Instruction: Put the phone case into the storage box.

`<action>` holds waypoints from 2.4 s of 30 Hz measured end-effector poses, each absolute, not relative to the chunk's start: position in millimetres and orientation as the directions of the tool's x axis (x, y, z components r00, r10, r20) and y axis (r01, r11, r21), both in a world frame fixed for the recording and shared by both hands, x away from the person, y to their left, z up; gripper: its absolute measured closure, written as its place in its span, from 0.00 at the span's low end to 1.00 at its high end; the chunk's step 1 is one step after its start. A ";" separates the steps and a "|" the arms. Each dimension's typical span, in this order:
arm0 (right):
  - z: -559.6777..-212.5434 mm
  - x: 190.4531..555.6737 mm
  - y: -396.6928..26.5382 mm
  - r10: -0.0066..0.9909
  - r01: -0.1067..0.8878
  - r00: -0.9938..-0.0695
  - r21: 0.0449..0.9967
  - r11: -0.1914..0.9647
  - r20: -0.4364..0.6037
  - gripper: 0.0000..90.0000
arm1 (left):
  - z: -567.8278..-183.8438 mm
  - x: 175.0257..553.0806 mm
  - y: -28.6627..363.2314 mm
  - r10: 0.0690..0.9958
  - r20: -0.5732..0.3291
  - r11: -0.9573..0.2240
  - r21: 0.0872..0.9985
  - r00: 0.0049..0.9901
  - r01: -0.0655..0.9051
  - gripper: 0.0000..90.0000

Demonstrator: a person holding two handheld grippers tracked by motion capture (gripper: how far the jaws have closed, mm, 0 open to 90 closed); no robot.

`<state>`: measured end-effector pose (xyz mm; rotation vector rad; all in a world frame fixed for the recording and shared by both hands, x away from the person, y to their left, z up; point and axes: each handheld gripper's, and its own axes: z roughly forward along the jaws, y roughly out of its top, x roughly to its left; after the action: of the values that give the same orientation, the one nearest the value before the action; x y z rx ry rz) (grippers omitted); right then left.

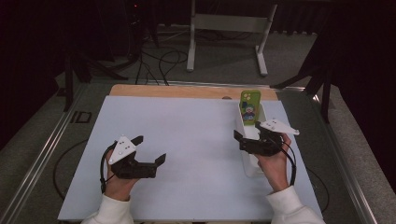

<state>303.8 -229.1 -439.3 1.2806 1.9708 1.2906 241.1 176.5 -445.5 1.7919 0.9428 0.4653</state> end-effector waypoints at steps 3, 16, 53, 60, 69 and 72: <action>-438.2 299.6 -227.1 0.875 0.448 -0.470 0.885 0.123 0.116 0.10 | -445.2 241.0 177.5 0.777 -0.110 -0.179 0.905 0.619 0.386 0.01; -436.7 273.8 -220.1 0.858 0.426 -0.500 0.897 0.120 0.123 0.10 | -444.3 240.2 185.4 0.779 -0.113 -0.173 0.907 0.617 0.385 0.01; -466.5 203.9 -227.7 0.843 0.284 -0.537 0.948 0.145 0.032 0.10 | -465.9 220.3 220.3 0.786 -0.100 -0.151 0.926 0.610 0.347 0.01; -472.4 203.4 -233.5 0.851 0.276 -0.523 0.953 0.121 0.044 0.10 | -469.2 216.6 220.4 0.787 -0.097 -0.142 0.933 0.609 0.332 0.01; -477.8 206.8 -236.3 0.853 0.301 -0.515 0.950 0.087 0.085 0.10 | -472.9 211.4 221.4 0.774 -0.091 -0.136 0.942 0.626 0.306 0.00; -479.0 208.1 -237.8 0.856 0.304 -0.508 0.949 0.079 0.091 0.10 | -472.0 210.2 221.4 0.774 -0.082 -0.139 0.945 0.628 0.295 0.00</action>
<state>208.1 -237.8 -479.0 1.1435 1.8607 1.4391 210.2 221.4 -472.0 1.7143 0.8799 0.5251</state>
